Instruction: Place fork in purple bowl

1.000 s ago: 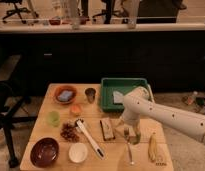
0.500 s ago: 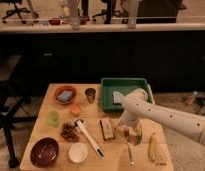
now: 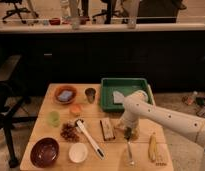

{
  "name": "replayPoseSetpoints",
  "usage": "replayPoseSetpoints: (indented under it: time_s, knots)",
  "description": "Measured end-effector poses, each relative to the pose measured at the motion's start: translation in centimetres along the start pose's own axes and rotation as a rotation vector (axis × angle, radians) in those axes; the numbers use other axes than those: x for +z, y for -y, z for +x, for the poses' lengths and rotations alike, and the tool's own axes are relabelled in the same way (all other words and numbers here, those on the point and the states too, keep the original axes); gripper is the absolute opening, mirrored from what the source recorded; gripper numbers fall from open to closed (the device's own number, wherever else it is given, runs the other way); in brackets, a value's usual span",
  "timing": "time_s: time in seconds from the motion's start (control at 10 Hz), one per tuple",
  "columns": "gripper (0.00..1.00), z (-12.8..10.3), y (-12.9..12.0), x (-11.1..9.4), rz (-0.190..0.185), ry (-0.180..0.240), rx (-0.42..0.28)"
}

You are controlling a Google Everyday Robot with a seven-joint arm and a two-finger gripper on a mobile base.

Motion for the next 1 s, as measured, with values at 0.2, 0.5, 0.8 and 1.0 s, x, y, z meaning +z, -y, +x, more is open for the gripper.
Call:
replayPoseSetpoints:
  time_s: [0.2, 0.5, 0.8, 1.0]
  knots:
    - [0.80, 0.0, 0.0, 0.1, -0.013, -0.001, 0.009]
    - [0.80, 0.1, -0.3, -0.3, -0.024, -0.018, 0.019]
    - [0.80, -0.5, -1.2, -1.7, -0.018, -0.032, 0.054]
    - [0.80, -1.4, -1.9, -2.2, -0.017, -0.023, 0.061]
